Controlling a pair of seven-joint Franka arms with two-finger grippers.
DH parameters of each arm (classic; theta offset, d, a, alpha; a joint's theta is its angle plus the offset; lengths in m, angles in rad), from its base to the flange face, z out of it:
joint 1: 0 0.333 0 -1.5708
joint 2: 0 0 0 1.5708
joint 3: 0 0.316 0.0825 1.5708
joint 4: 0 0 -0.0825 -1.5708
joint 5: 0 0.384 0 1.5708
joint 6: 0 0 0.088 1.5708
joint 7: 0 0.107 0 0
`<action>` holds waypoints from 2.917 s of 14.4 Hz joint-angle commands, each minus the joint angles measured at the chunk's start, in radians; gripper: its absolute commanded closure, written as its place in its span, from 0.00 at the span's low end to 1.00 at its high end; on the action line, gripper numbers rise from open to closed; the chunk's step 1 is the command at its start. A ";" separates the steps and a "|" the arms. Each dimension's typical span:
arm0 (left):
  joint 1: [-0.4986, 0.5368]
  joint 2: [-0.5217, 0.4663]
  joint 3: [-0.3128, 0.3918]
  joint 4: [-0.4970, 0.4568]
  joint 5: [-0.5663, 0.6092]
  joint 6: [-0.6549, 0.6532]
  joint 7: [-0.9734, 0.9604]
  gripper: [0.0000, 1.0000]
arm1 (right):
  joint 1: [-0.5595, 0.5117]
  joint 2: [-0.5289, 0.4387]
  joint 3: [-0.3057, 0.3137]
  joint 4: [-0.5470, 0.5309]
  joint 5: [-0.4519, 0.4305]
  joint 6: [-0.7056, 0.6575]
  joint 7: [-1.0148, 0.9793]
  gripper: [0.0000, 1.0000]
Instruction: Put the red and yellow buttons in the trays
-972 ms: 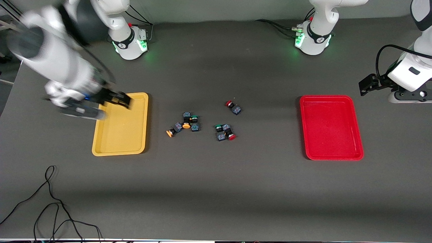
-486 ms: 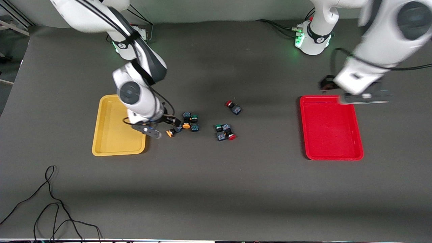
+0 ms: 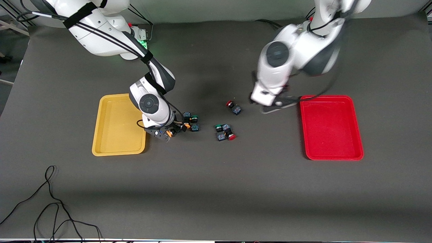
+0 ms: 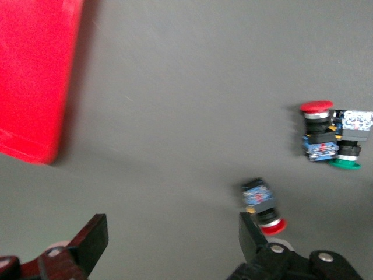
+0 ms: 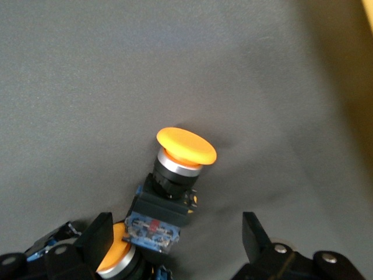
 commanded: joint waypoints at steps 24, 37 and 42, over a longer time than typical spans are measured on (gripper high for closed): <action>-0.136 0.354 -0.008 0.046 -0.130 0.336 -0.325 0.43 | 0.023 -0.121 -0.028 0.006 0.126 -0.060 -0.106 0.00; 0.311 0.019 0.003 0.017 -0.115 -0.287 0.320 1.00 | 0.086 0.005 -0.030 -0.004 0.077 0.081 -0.035 0.00; 0.413 0.004 0.121 -0.241 -0.027 0.014 0.728 1.00 | 0.082 0.012 -0.033 -0.004 0.060 0.100 -0.035 1.00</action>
